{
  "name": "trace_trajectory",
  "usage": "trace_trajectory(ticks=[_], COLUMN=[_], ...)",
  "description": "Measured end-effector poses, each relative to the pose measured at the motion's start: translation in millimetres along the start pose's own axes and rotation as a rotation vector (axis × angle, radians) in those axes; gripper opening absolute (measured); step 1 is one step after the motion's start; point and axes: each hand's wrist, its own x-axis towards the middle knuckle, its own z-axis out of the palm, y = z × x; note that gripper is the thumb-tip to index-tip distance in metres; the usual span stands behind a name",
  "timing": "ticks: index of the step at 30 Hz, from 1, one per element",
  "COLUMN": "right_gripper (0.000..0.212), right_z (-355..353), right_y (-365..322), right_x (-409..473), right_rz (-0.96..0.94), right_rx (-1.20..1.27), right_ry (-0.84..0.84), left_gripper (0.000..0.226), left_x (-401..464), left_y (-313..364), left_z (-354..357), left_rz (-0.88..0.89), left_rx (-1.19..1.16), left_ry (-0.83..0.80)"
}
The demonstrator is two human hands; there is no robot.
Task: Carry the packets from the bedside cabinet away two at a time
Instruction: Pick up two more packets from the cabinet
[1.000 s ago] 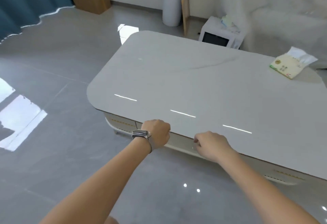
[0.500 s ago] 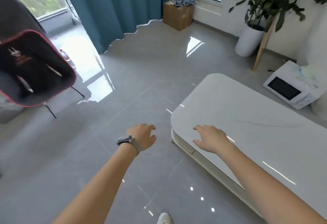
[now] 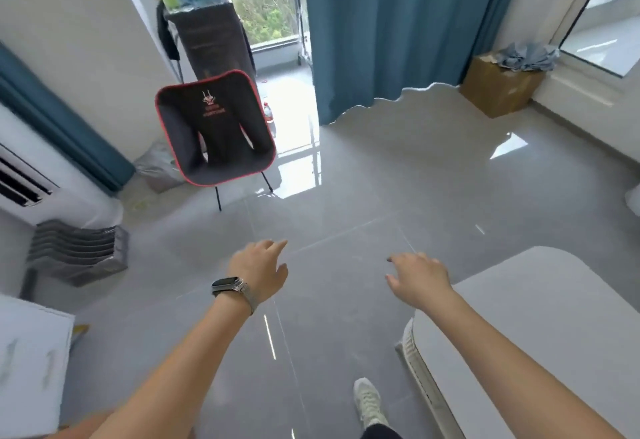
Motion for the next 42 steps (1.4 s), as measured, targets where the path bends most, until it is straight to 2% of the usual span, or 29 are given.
trace_trajectory(ticks=[3,7,11,16,20,28,33,39,42], right_gripper=[0.048,0.047,0.049,0.060,0.066,0.057,0.053,0.053,0.058], right_z=[-43,-79,-102,-99,-89,-82,-69,-38,-28], right_y=[-8,-56,-172,-349,-483,-699,-820,-971,-1044], right_x=[55,115,173,199,202,206,218,255,267], right_rz=[-0.076,-0.218,-0.486,-0.846,-1.045,-1.224,-1.314,-1.419,-1.453], right_rx=[-0.048,-0.148,-0.270,-0.345,-0.423,-0.415,-0.466,-0.561,-0.624], right_ry=[0.031,0.002,-0.011,-0.032,-0.069,-0.054,-0.074,-0.108,-0.179], left_gripper=[0.058,0.062,0.064,0.069,0.072,0.064,0.067,0.065,0.063], left_x=[22,28,7,-38,-66,-97,-107,-112,-115], left_y=[-20,-65,-144,-254,-345,-498,-588,-703,-753], left_z=[-10,-28,-37,-37,-28,-21,-11,14,22], left_rz=[-0.133,-0.263,-0.518,-0.810,-0.934,-1.072,-1.166,-1.294,-1.368], left_rx=[-0.023,-0.067,-0.164,-0.253,-0.306,-0.403,-0.469,-0.501,-0.579], left_ry=[0.002,-0.040,-0.019,0.022,-0.014,-0.037,-0.039,-0.060,-0.096])
